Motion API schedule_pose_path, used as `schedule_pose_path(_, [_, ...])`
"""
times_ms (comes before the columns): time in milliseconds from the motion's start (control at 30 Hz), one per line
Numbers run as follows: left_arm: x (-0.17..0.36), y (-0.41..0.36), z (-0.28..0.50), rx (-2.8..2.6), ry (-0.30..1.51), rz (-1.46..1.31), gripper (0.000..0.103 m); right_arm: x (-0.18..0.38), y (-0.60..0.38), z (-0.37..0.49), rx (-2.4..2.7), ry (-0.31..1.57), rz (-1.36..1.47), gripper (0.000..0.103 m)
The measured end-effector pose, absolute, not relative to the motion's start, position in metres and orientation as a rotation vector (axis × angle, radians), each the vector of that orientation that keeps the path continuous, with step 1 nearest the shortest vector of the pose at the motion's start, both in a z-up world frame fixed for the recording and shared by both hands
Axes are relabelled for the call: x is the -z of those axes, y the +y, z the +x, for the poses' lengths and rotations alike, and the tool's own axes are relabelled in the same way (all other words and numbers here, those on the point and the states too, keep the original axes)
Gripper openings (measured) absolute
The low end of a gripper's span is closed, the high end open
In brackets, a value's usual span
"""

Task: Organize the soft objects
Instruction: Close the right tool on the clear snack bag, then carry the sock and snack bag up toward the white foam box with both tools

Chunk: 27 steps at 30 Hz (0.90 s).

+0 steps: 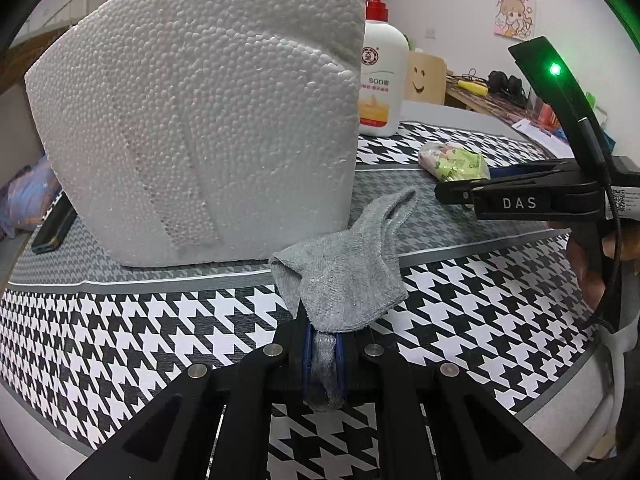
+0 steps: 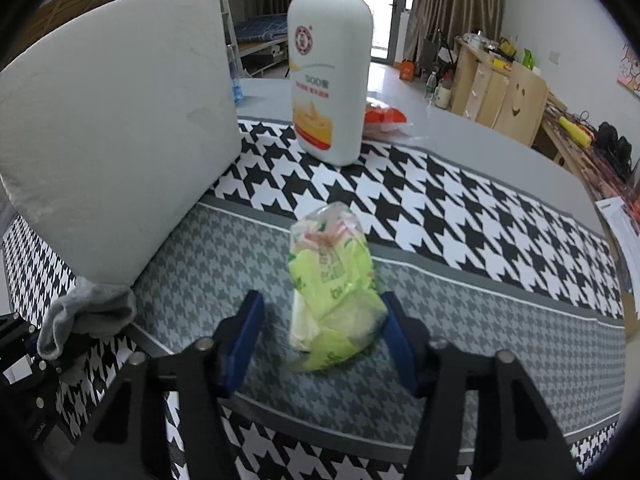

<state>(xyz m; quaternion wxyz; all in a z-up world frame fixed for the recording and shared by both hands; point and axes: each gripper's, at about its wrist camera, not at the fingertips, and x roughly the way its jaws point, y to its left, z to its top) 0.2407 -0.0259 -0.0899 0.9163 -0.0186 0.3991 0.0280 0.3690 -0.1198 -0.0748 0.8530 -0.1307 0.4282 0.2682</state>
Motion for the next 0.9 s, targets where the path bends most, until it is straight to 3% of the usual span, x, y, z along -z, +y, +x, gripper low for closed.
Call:
schedule_pose_path(500, [0.090,-0.030,0.237,-0.071,0.812,-0.022,0.010,0.075,-0.124,0.372,-0.537,0.895,-0.280,0.034])
schedule_pose_path(900, [0.089,-0.032,0.235,-0.077,0.804,-0.014,0.010,0.047,-0.151,0.349,-0.555,0.818,-0.208,0.031])
